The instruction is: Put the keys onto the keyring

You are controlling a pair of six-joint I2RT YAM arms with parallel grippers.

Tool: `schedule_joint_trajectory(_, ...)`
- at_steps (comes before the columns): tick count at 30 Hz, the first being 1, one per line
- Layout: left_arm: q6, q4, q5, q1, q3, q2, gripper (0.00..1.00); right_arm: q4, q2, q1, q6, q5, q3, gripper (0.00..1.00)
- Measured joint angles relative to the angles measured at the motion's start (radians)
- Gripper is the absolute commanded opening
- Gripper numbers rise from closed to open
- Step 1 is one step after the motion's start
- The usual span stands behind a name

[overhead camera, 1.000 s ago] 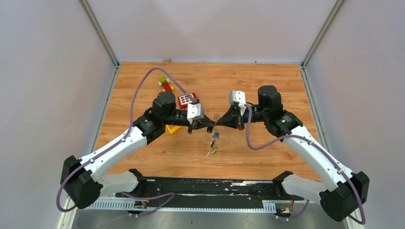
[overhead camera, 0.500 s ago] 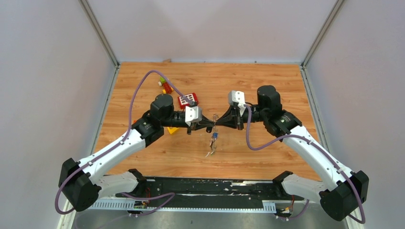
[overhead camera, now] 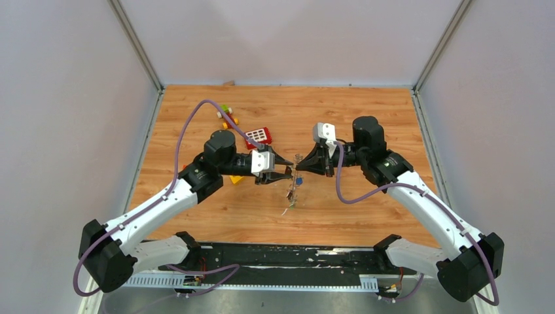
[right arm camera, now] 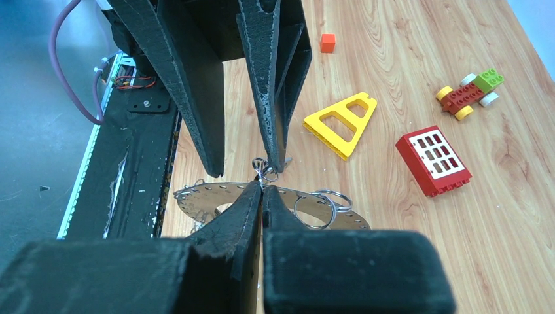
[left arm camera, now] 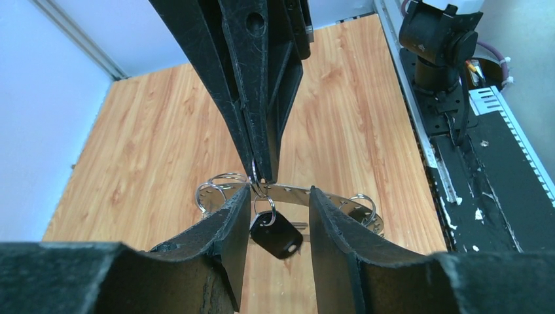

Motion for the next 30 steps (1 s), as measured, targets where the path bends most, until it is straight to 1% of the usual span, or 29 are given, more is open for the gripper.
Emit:
schedule_joint_trajectory(6, -0.019, 0.024, -0.002, 0.000, 0.000, 0.017, 0.39, 0.000, 0.000, 0.000, 0.000, 0.000, 0.000, 0.00)
schedule_joint_trajectory(11, -0.037, 0.037, -0.003, 0.000, 0.000, 0.031, 0.32, 0.000, 0.000, 0.000, 0.000, 0.000, 0.000, 0.00)
schedule_joint_trajectory(16, -0.052, 0.053, -0.006, 0.000, 0.000, 0.034, 0.28, 0.000, 0.000, 0.000, 0.000, 0.000, 0.000, 0.00)
schedule_joint_trajectory(23, -0.071, 0.063, -0.011, 0.001, 0.000, 0.037, 0.13, -0.002, 0.000, 0.000, 0.000, 0.000, 0.000, 0.00)
schedule_joint_trajectory(27, -0.081, 0.066, -0.017, 0.001, 0.000, 0.040, 0.00, -0.002, 0.000, -0.001, 0.000, 0.000, 0.000, 0.00)
schedule_joint_trajectory(30, -0.097, 0.073, -0.018, 0.001, 0.000, 0.043, 0.00, -0.002, 0.000, -0.001, 0.000, 0.000, 0.000, 0.00)
